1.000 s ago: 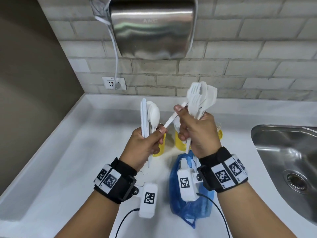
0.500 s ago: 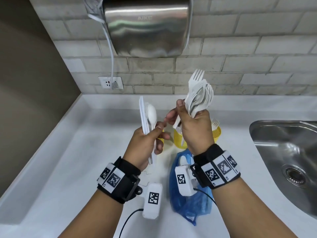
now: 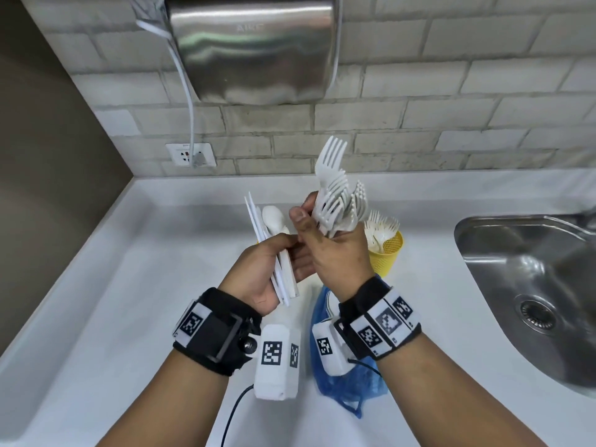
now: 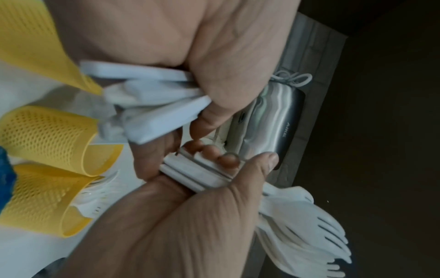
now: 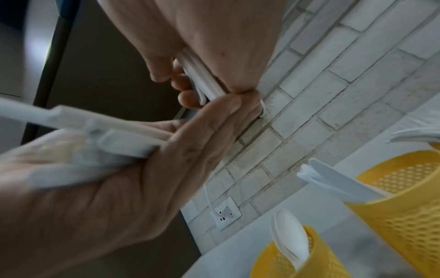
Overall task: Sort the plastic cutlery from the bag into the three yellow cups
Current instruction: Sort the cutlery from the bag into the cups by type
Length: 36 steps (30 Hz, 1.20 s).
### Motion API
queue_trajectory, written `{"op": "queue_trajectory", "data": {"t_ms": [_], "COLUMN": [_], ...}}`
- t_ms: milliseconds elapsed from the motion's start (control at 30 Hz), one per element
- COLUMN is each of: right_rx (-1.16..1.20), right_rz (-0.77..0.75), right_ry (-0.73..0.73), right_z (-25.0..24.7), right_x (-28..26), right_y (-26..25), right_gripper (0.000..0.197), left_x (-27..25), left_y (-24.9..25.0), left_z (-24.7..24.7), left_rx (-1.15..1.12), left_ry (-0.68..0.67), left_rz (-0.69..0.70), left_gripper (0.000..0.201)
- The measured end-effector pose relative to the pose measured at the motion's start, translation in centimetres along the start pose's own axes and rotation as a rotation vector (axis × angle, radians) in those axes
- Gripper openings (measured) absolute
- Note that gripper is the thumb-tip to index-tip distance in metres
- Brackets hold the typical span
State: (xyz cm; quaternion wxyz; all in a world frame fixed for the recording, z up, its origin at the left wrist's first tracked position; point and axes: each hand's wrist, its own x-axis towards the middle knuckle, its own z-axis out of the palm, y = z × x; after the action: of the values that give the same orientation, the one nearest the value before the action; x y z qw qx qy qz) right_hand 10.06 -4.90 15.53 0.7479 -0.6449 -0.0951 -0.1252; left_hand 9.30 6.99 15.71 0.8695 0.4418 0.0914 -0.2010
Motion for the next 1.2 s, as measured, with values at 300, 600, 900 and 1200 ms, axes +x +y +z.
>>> {"op": "queue_trajectory", "data": {"t_ms": [300,600,900,1200], "right_rx": [-0.116,0.05,-0.043,-0.016], "right_rz": [0.011,-0.005,0.019,0.044], "right_ry": [0.066,0.186,0.046,0.194], "right_z": [-0.9,-1.9,-4.6,-7.4], "right_x": [-0.3,0.1,-0.3,1.7], "right_y": [0.6,0.2,0.2,1.1], "right_gripper": [0.034,0.009,0.015,0.04], "left_x": [1.2,1.3,1.7,2.3], "left_y": [-0.5,-1.4,-2.0,-3.4], "left_z": [-0.9,0.0,2.1,3.0], "left_rx": [-0.078,0.015,-0.047,0.222], "left_ry": [0.042,0.013,0.023,0.189], "left_rz": [-0.013,-0.096,-0.081,0.081], "left_gripper": [0.038,0.028,0.027,0.019]}}
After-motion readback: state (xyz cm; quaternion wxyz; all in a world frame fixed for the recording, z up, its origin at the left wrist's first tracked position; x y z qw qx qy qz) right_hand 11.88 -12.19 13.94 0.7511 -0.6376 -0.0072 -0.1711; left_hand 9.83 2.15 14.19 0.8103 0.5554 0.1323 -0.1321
